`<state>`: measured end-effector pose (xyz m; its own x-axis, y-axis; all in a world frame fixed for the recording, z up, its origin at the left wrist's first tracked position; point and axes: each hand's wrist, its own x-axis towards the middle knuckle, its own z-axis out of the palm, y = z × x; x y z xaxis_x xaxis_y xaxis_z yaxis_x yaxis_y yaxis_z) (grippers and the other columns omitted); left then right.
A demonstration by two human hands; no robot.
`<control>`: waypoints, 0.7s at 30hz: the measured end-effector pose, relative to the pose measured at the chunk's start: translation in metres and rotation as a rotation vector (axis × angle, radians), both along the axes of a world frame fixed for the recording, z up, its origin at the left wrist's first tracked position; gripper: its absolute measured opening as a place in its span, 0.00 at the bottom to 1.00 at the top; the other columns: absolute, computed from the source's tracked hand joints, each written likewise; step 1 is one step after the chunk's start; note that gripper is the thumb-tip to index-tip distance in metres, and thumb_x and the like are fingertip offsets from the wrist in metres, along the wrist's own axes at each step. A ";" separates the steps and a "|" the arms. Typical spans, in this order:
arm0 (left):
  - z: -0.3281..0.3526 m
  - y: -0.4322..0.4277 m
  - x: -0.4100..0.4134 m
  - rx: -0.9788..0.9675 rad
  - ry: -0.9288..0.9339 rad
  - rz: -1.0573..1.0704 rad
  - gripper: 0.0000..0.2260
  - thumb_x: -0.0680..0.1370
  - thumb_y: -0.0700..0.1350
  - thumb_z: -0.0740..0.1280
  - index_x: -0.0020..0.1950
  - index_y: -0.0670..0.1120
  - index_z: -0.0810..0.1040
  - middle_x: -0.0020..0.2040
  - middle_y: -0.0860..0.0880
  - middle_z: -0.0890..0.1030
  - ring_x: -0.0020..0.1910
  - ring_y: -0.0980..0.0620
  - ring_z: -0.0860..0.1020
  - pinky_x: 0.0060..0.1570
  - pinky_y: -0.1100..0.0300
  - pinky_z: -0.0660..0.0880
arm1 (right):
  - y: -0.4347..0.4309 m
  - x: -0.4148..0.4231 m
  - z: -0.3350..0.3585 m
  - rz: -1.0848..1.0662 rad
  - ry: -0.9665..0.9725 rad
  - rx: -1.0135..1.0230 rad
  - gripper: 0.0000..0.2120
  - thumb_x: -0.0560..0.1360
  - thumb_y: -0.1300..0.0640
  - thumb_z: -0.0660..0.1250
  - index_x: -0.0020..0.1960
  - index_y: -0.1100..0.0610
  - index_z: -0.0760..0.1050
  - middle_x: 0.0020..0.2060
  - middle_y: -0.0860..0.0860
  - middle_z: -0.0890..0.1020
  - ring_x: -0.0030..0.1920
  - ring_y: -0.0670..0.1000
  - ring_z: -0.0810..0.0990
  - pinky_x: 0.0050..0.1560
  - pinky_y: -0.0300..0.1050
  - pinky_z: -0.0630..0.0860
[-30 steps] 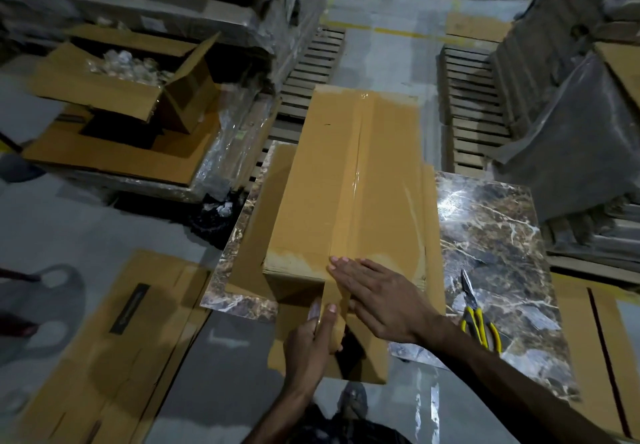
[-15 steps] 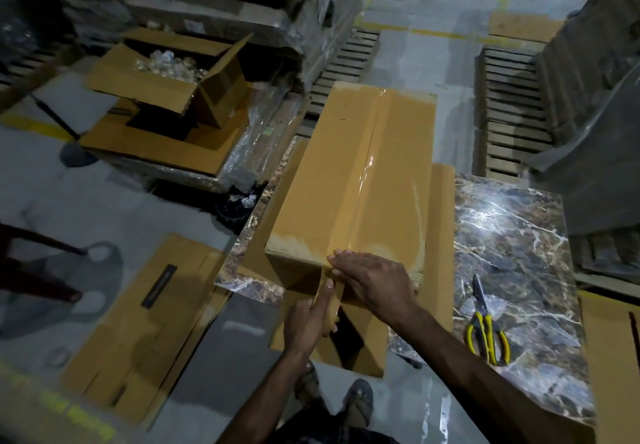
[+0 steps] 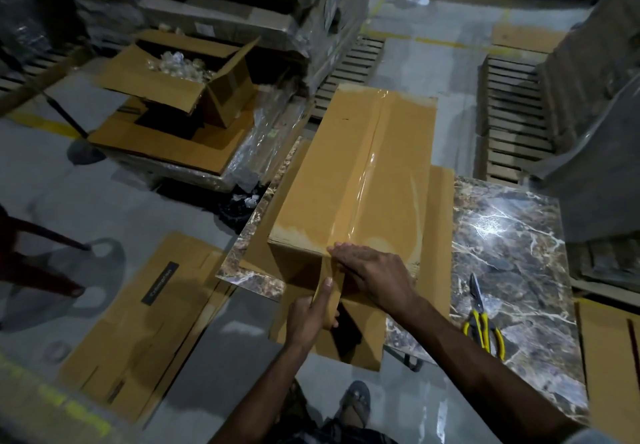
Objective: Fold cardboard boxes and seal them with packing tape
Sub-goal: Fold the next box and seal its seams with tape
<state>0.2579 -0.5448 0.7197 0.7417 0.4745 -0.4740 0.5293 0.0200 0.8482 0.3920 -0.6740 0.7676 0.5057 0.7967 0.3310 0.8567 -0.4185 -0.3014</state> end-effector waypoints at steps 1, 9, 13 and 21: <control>0.002 0.001 -0.002 -0.019 0.000 -0.001 0.31 0.81 0.67 0.62 0.38 0.43 0.87 0.34 0.44 0.86 0.36 0.45 0.86 0.52 0.44 0.83 | 0.000 0.000 -0.001 -0.009 -0.008 0.011 0.21 0.81 0.46 0.56 0.72 0.45 0.76 0.66 0.44 0.81 0.64 0.47 0.82 0.42 0.49 0.86; 0.017 0.005 -0.014 -0.064 0.025 -0.030 0.30 0.81 0.66 0.62 0.40 0.41 0.87 0.35 0.46 0.86 0.38 0.47 0.86 0.51 0.48 0.82 | 0.011 -0.007 -0.002 -0.152 -0.071 0.146 0.14 0.79 0.40 0.69 0.59 0.45 0.85 0.54 0.43 0.87 0.52 0.42 0.86 0.43 0.44 0.84; 0.017 0.010 -0.012 -0.076 -0.009 -0.055 0.28 0.83 0.62 0.64 0.40 0.40 0.86 0.34 0.44 0.86 0.36 0.45 0.86 0.49 0.47 0.83 | 0.022 -0.008 -0.010 -0.199 -0.242 0.225 0.12 0.79 0.42 0.71 0.51 0.49 0.87 0.47 0.45 0.88 0.42 0.44 0.87 0.39 0.42 0.82; 0.019 0.020 -0.020 0.059 -0.058 0.037 0.21 0.72 0.68 0.74 0.55 0.56 0.78 0.51 0.46 0.84 0.46 0.46 0.84 0.47 0.45 0.82 | 0.022 -0.010 -0.022 -0.208 -0.346 0.250 0.11 0.79 0.44 0.73 0.52 0.51 0.86 0.49 0.46 0.88 0.45 0.44 0.86 0.41 0.45 0.80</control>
